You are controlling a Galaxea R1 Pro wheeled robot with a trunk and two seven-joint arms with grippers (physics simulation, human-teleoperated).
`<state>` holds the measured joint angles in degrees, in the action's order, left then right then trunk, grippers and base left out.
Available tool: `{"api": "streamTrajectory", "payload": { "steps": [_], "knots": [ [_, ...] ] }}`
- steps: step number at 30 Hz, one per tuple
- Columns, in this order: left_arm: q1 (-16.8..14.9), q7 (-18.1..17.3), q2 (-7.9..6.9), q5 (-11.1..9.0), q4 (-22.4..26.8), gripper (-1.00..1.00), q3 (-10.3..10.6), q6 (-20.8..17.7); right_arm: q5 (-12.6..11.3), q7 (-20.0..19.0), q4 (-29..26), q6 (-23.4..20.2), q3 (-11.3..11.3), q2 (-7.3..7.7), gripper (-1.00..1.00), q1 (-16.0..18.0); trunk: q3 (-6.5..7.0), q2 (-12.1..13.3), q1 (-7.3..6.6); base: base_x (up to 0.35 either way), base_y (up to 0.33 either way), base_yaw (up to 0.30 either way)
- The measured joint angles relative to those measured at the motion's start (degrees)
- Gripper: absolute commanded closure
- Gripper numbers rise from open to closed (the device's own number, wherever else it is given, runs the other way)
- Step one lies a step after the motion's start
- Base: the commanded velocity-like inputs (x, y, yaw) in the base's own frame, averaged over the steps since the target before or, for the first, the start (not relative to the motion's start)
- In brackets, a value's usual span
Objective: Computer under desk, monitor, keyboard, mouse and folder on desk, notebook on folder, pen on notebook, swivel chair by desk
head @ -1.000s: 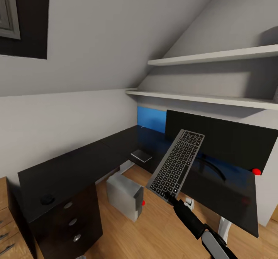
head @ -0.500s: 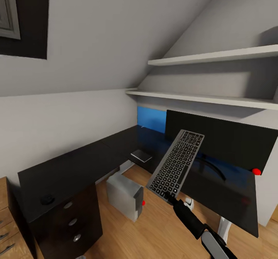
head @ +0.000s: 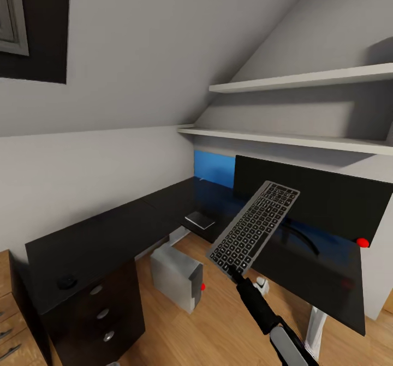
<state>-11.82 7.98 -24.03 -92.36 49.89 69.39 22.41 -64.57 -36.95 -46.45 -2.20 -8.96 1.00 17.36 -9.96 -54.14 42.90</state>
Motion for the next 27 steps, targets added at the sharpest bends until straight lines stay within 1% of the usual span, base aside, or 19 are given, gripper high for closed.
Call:
{"api": "streamTrajectory", "payload": {
  "steps": [1,3,4,5,6,8,9,11,14,15,17,18,19,20,22,23,25,26,27],
  "knots": [
    [0.0,0.0,0.0,0.0,0.0,-1.0,0.0,0.0,0.0,0.5,0.0,0.9,0.0,-0.33,1.0,0.0,0.0,0.0,0.0,0.0,0.0,0.0],
    [0.0,0.0,0.0,0.0,0.0,-1.0,0.0,0.0,-0.3,3.3,0.0,4.3,0.1,-1.74,1.0,0.0,0.0,0.0,0.0,0.0,0.0,0.0],
    [0.0,0.0,0.0,0.0,-0.1,-1.0,-0.1,0.0,-0.4,11.3,0.1,13.7,0.3,-4.86,1.0,-0.1,0.0,0.0,0.0,0.0,0.0,0.0],
    [0.0,0.0,0.0,0.0,-0.1,-1.0,-0.1,0.0,-0.6,13.7,0.1,16.8,0.3,-5.48,1.0,-0.1,0.0,0.0,0.0,0.0,0.0,0.0],
    [0.0,0.0,0.0,0.0,-0.1,-1.0,-0.1,0.0,-0.1,14.7,0.1,18.1,0.0,-5.71,1.0,-0.1,0.0,0.0,0.0,0.0,0.0,0.0],
    [0.0,0.0,0.0,0.0,-0.1,-1.0,-0.1,0.0,-0.6,17.9,0.2,21.7,0.1,-6.39,1.0,-0.1,0.0,0.0,0.0,0.0,0.0,0.0],
    [0.0,0.0,0.0,0.0,-0.1,-1.0,-0.1,0.0,-0.9,18.4,0.6,22.2,0.0,-6.52,1.0,-0.1,0.0,0.0,0.0,0.0,0.0,0.0],
    [0.0,0.0,0.0,0.0,-0.1,-1.0,-0.1,0.0,-3.2,18.9,1.6,22.7,-0.1,-6.66,1.0,-0.1,0.0,0.0,0.0,0.0,0.0,0.0],
    [0.0,0.0,0.0,0.0,-0.1,-1.0,-0.1,0.0,-10.5,19.1,2.5,23.0,-0.1,-7.03,1.0,-0.1,-0.01,0.0,0.0,0.0,0.0,0.0],
    [0.0,0.0,0.0,0.0,-0.1,-1.0,-0.1,0.0,-11.7,19.1,2.6,23.1,-0.1,-7.08,1.0,-0.1,0.0,0.0,0.0,0.0,0.0,0.0],
    [0.0,0.0,0.0,0.0,-0.1,-1.0,-0.1,0.0,-22.3,19.1,2.9,23.0,0.2,-7.24,1.0,-0.1,-0.01,0.0,0.0,0.0,0.0,0.0],
    [0.0,0.0,0.0,0.0,-0.1,-1.0,-0.1,0.0,-23.4,19.1,2.9,23.1,0.0,-7.25,1.0,-0.1,0.0,0.0,0.0,0.0,0.0,0.0],
    [0.0,0.0,0.0,0.0,-0.1,-1.0,-0.1,0.0,-28.1,19.1,2.9,23.0,0.1,-7.23,1.0,-0.1,0.0,0.0,0.0,0.0,0.0,0.0],
    [0.0,0.0,0.0,0.0,-0.1,-1.0,-0.1,0.0,-30.1,19.1,2.9,22.9,0.1,-7.17,1.0,-0.1,-0.01,0.0,0.0,0.0,0.0,0.0],
    [0.0,0.0,0.0,0.0,-0.1,-1.0,-0.1,0.0,-35.6,19.1,2.8,22.7,0.2,-6.97,1.0,-0.1,-0.01,0.0,0.0,0.0,0.0,0.0],
    [0.0,0.0,0.0,0.0,-0.1,-1.0,0.0,0.0,-36.7,19.0,2.8,22.8,0.1,-6.94,1.0,-0.1,0.0,0.0,0.0,0.0,0.0,0.0],
    [0.0,0.0,0.0,0.0,-0.1,-1.0,-0.1,0.0,-41.3,19.0,2.8,22.7,0.2,-6.88,1.0,-0.1,-0.01,0.0,0.0,0.0,0.0,0.0],
    [0.0,0.0,0.0,0.0,-0.1,-1.0,-0.1,0.0,-42.7,19.0,2.8,22.7,0.2,-6.86,1.0,-0.1,0.0,0.0,0.0,0.0,0.0,0.0],
    [0.0,0.0,0.0,0.0,-0.1,-1.0,-0.1,0.0,-43.3,19.0,2.9,22.7,0.2,-6.86,1.0,-0.1,0.0,0.0,0.0,0.0,0.0,0.0]
  ]
}}
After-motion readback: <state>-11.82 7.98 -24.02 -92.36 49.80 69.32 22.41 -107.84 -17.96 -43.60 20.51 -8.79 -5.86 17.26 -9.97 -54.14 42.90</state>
